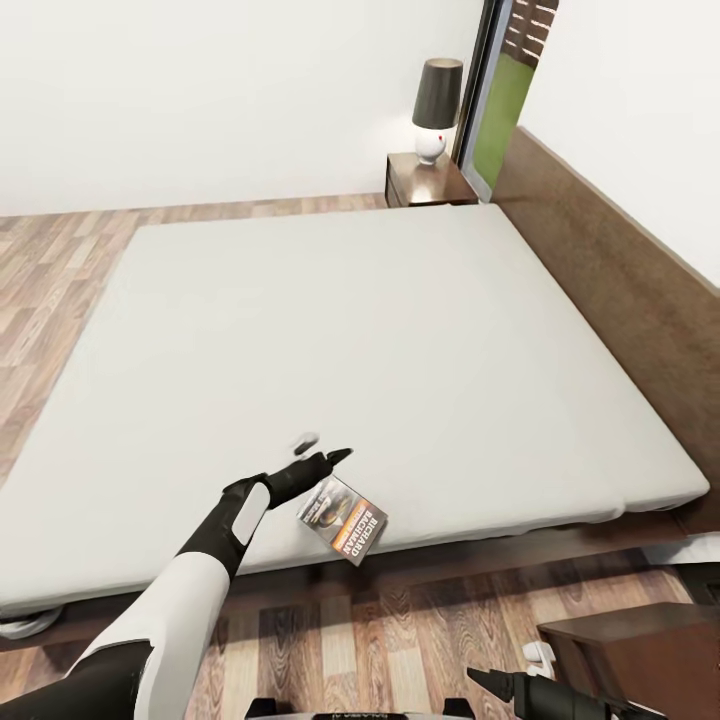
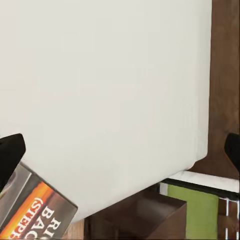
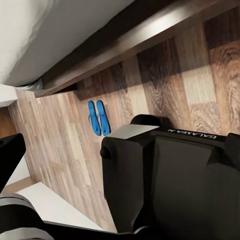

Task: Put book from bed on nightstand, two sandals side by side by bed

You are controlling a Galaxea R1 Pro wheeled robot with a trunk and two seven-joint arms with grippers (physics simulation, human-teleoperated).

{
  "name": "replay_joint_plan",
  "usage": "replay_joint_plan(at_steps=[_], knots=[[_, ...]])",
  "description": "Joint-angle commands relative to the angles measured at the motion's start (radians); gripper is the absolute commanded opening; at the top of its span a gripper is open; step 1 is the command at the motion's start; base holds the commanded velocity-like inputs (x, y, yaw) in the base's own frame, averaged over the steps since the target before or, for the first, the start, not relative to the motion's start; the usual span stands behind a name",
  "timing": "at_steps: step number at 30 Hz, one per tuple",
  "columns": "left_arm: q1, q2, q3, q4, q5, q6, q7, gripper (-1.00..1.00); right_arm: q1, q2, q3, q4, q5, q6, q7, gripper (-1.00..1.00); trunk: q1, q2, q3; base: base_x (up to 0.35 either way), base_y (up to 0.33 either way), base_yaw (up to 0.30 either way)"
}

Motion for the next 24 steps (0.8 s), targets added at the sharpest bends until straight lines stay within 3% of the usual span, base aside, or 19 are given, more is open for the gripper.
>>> replay_joint_plan(at_steps=[1, 2, 3, 5, 7, 9, 11, 13, 15, 19, 21, 22, 24], knots=[[-0.001, 0.000, 0.006, -0.001, 0.003, 0.032, -0.033, 1.00, 0.000, 0.000, -0.002, 0.000, -0.003, 0.010, 0.004, 1.00, -0.004, 0.007, 0.003, 0.000, 0.000, 0.000], [-0.001, 0.007, 0.006, -0.002, 0.001, 0.104, -0.094, 1.00, 0.000, 0.000, -0.002, 0.001, -0.003, 0.009, 0.004, 1.00, -0.004, 0.007, 0.003, 0.000, 0.000, 0.000], [-0.001, 0.013, 0.006, -0.002, 0.000, 0.122, -0.108, 1.00, 0.000, 0.000, -0.002, 0.000, -0.003, 0.010, 0.003, 1.00, -0.004, 0.007, 0.003, 0.000, 0.000, 0.000], [0.000, 0.050, 0.004, -0.003, -0.002, 0.172, -0.176, 1.00, 0.000, 0.000, -0.002, 0.001, -0.003, 0.010, 0.004, 1.00, -0.004, 0.007, 0.003, 0.000, 0.000, 0.000], [0.004, 0.075, 0.004, -0.002, -0.003, 0.185, -0.229, 1.00, -0.001, 0.000, -0.002, 0.001, -0.003, 0.009, 0.003, 1.00, -0.004, 0.007, 0.003, 0.000, 0.000, 0.000], [0.014, 0.125, -0.003, 0.004, -0.010, 0.193, -0.319, 1.00, -0.001, 0.000, -0.002, 0.001, -0.003, 0.010, 0.003, 1.00, -0.004, 0.007, 0.003, 0.000, 0.000, 0.000], [0.032, 0.155, -0.015, 0.007, -0.025, 0.194, -0.358, 1.00, 0.000, 0.000, -0.002, 0.001, -0.003, 0.010, 0.004, 1.00, -0.004, 0.007, 0.003, 0.000, 0.000, 0.000], [0.107, 0.198, -0.038, 0.010, -0.075, 0.190, -0.400, 1.00, -0.001, 0.000, -0.002, 0.001, -0.003, 0.010, 0.004, 1.00, -0.004, 0.007, 0.003, 0.000, 0.000, 0.000], [0.155, 0.218, -0.046, 0.010, -0.107, 0.179, -0.425, 1.00, 0.000, 0.000, -0.002, 0.001, -0.003, 0.010, 0.004, 1.00, -0.004, 0.007, 0.003, 0.000, 0.000, 0.000], [0.269, 0.263, -0.052, 0.020, -0.178, 0.072, -0.491, 1.00, -0.001, 0.000, -0.002, 0.001, -0.003, 0.010, 0.004, 1.00, -0.004, 0.007, 0.003, 0.000, 0.000, 0.000], [0.339, 0.282, -0.053, 0.063, -0.209, -0.043, -0.505, 1.00, 0.000, 0.000, -0.002, 0.001, -0.003, 0.010, 0.005, 1.00, -0.004, 0.007, 0.003, 0.000, 0.000, 0.000], [0.348, 0.284, -0.053, 0.076, -0.212, -0.068, -0.506, 1.00, 0.000, 0.000, -0.002, 0.001, -0.003, 0.010, 0.005, 1.00, -0.004, 0.007, 0.003, 0.000, 0.000, 0.000], [0.373, 0.290, -0.054, 0.158, -0.222, -0.193, -0.508, 1.00, -0.001, 0.000, -0.002, 0.001, -0.003, 0.010, 0.005, 1.00, -0.004, 0.007, 0.003, 0.000, 0.000, 0.000]])
